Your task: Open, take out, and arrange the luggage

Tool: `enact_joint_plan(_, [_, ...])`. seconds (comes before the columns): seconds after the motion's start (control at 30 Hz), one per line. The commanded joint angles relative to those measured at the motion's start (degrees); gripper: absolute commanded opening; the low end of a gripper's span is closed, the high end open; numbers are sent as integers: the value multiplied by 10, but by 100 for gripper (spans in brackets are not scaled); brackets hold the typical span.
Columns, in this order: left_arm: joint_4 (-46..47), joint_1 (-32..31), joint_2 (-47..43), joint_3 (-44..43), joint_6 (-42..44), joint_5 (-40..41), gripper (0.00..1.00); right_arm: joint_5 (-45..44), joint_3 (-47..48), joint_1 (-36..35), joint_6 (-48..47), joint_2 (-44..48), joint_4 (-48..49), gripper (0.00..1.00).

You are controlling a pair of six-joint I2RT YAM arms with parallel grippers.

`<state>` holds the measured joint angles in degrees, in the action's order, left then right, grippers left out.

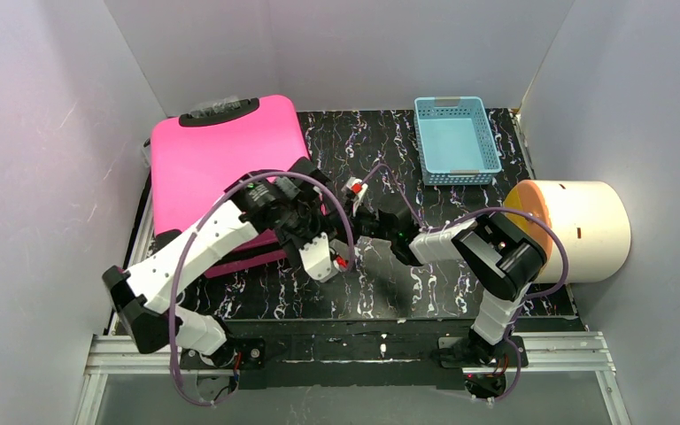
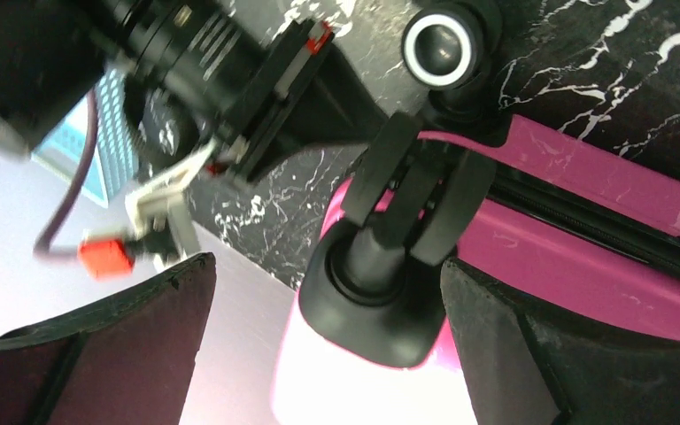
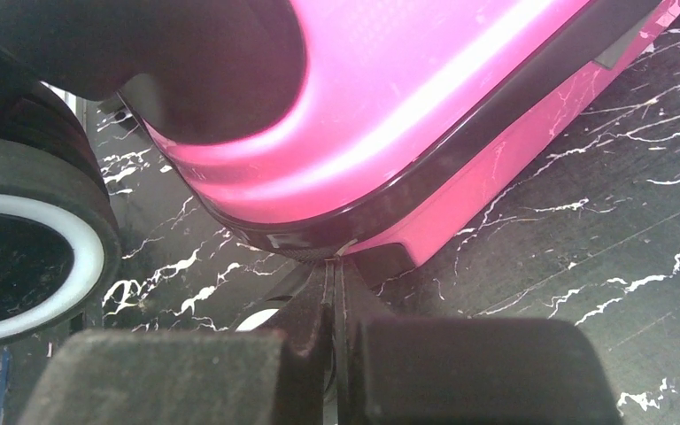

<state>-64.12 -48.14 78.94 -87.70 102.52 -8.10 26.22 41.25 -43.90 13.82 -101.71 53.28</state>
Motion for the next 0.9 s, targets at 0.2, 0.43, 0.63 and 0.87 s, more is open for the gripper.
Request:
enact_joint_plan(0.2, [-123,-38,86,-23,87,83,98,16,60,-13,3,-11,72,1])
enact_joint_plan(0.43, [-162,-41,124,-18,58,151,95,19,68,-13,4,-9,72,1])
enact_joint_plan(0.63, [-133,-44,128,-19,41,156,43,20,67,-12,3,-4,72,1])
enact_joint_plan(0.87, [-123,-52,67,10,23,112,0,-26,100,3,-27,0,6,1])
